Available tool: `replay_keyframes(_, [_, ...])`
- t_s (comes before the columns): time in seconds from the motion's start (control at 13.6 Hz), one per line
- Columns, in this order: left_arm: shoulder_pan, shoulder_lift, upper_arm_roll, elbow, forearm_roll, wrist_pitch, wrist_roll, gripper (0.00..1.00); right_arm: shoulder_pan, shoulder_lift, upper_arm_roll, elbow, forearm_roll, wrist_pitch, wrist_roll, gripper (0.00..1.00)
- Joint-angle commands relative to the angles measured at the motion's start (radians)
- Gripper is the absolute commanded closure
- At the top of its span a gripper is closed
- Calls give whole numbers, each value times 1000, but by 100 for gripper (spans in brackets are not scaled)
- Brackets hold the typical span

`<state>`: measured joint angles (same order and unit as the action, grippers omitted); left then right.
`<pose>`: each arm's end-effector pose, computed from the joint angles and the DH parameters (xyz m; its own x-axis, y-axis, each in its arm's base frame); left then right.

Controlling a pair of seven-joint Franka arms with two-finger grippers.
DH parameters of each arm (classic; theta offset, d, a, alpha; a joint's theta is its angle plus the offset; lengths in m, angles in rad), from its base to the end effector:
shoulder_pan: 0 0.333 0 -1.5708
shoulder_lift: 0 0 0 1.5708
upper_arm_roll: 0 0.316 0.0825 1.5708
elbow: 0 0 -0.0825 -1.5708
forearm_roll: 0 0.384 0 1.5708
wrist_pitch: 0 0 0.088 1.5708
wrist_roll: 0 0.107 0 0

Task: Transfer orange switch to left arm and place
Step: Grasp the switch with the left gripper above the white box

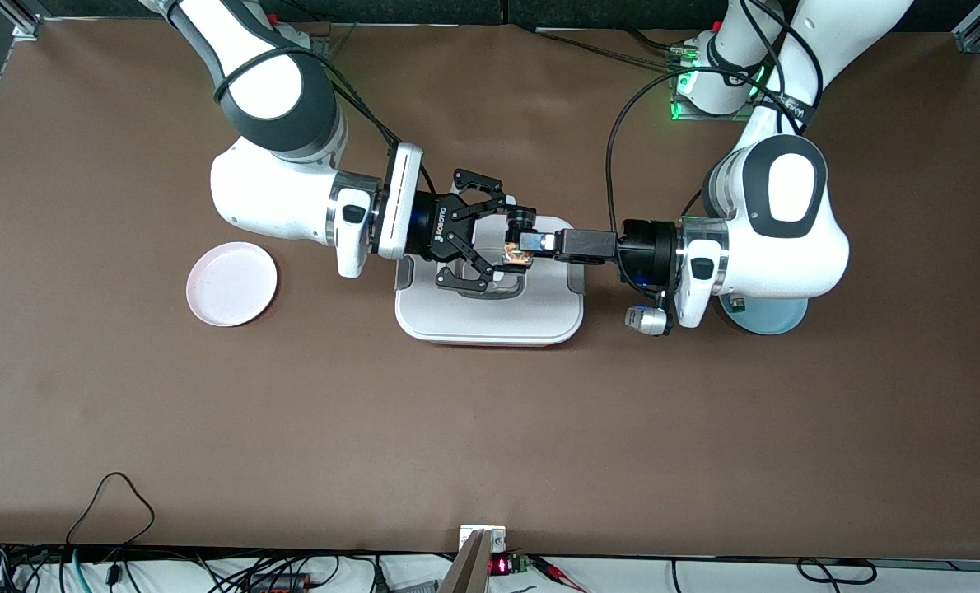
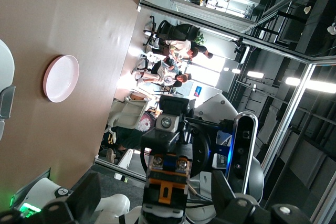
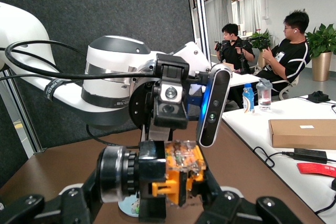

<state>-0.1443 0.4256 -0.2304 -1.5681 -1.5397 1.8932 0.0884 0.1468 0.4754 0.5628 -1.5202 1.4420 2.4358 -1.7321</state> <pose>0.6300 -0.2986 0.4674 0.9470 -0.0479 -0.3175 0.3130 -0.0835 0.9461 0.5904 0.4131 0.4787 0.1844 0.1569 0.9703 0.9770 -0.1370 -0.1635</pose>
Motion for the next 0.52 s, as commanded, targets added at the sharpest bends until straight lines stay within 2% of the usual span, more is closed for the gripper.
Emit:
replay_keyframes(0.0, [3,-30,-1,-21,9,1,14,27,14,14,5,28,25,22,2,77])
replay_keyframes(0.22, [-8,-33,-4,-20,9,38,5,38,14,14,5,28,23,22,2,77])
replay_keyframes(0.44, [-8,-31,-4,-16,9,38,5,66,14,14,5,28,23,22,2,77])
